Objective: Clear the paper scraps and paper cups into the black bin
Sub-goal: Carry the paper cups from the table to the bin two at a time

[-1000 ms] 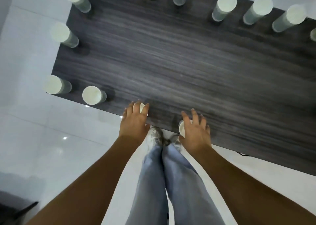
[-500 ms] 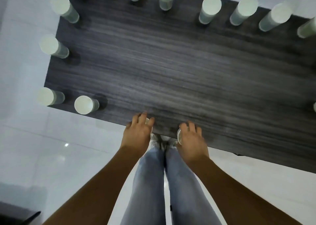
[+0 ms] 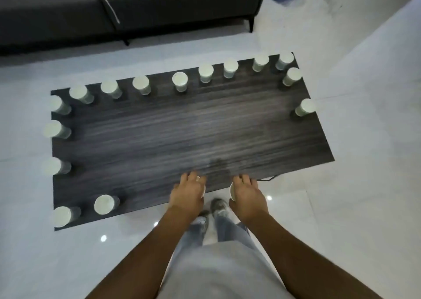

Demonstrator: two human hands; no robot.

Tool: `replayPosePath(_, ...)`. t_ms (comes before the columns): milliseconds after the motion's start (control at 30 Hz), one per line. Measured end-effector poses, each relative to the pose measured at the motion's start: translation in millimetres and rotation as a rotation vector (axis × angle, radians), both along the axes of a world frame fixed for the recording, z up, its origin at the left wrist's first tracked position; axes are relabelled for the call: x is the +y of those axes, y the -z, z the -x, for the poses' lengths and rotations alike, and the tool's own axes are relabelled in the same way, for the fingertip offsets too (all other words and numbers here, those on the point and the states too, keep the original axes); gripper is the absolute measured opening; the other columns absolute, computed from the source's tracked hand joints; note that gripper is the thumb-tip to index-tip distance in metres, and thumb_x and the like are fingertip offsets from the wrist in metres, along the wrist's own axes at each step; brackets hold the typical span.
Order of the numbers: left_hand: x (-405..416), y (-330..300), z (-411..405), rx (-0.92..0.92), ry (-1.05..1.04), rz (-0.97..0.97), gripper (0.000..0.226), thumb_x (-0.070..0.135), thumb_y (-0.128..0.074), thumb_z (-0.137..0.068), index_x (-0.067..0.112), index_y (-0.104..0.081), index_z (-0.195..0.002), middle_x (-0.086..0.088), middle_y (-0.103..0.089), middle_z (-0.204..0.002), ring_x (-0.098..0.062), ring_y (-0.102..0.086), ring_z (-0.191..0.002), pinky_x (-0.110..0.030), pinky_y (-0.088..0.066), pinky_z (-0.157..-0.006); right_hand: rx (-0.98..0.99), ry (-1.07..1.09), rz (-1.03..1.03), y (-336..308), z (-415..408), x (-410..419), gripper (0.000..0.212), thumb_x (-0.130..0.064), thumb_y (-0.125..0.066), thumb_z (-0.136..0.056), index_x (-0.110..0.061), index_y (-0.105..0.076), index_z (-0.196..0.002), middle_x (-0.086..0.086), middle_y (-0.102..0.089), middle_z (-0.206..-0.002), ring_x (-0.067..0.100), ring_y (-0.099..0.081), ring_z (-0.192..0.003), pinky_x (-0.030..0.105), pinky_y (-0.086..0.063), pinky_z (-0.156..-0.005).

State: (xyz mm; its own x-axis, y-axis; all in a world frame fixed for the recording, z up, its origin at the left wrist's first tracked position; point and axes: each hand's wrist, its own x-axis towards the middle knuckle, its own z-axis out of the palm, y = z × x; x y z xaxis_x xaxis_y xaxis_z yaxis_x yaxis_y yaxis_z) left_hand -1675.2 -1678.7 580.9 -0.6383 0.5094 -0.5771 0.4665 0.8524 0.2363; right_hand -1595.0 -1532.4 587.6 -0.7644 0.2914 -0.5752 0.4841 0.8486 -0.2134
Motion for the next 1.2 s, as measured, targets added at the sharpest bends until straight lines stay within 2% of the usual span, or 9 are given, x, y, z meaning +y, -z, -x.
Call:
replayPosePath(367, 42.3, -51.0, -62.3, 0.006, 0.469, -0.013, 0.052, 0.017, -0.053, -0.089, 0.021, -0.037, -0.139, -0.003, -0.039, -0.136, -0.023, -0.032, -0.129, -0.036, -0.046, -0.091, 0.041, 0.558, 0.004, -48.3, -135.7, -2.4, 0.056, -0.026, -0.063, -0.087, -0.018, -0.039, -0.136, 0.004, -0.042, -0.133, 0.024, -0.041, -0.121, 0.035, -0.05, -0.089)
replayPosePath(600, 125.4, -69.4, -138.3, 0.015, 0.794, -0.104, 0.056, 0.022, -0.06, -0.088, 0.024, -0.037, -0.14, 0.002, -0.038, -0.138, -0.021, -0.033, -0.128, -0.035, -0.045, -0.093, 0.079, 0.929, -0.032, -62.7, -245.8, 27.7, 0.052, -0.023, -0.061, -0.087, -0.017, -0.041, -0.134, 0.003, -0.043, -0.13, 0.023, -0.042, -0.116, 0.035, -0.051, -0.083)
replayPosePath(833, 237.1, -78.6, -280.2, 0.022, 1.094, -0.176, 0.054, 0.023, -0.06, -0.088, 0.023, -0.039, -0.138, 0.002, -0.04, -0.137, -0.02, -0.038, -0.123, -0.033, -0.048, -0.091, 0.093, 1.246, -0.069, -71.2, -396.8, 84.2, 0.053, -0.02, -0.06, -0.086, -0.017, -0.04, -0.135, 0.003, -0.042, -0.132, 0.023, -0.041, -0.117, 0.033, -0.049, -0.079)
replayPosePath(1000, 303.7, -81.4, -400.6, -0.013, 1.217, -0.188, 0.053, 0.023, -0.06, -0.087, 0.024, -0.041, -0.136, 0.003, -0.041, -0.134, -0.018, -0.04, -0.121, -0.032, -0.048, -0.085, 0.102, 1.397, -0.076, -73.0, -513.5, 124.2, 0.053, -0.018, -0.059, -0.086, -0.018, -0.04, -0.135, 0.002, -0.043, -0.13, 0.022, -0.041, -0.116, 0.03, -0.045, -0.075)
replayPosePath(1200, 375.8, -79.4, -530.0, -0.044, 1.318, -0.25, 0.055, 0.027, -0.062, -0.084, 0.026, -0.042, -0.135, 0.007, -0.042, -0.131, -0.016, -0.039, -0.121, -0.03, -0.049, -0.081, 0.12, 1.543, -0.083, -70.0, -636.3, 172.0, 0.052, -0.023, -0.061, -0.085, -0.019, -0.042, -0.133, 0.002, -0.043, -0.13, 0.022, -0.042, -0.116, 0.032, -0.048, -0.08)
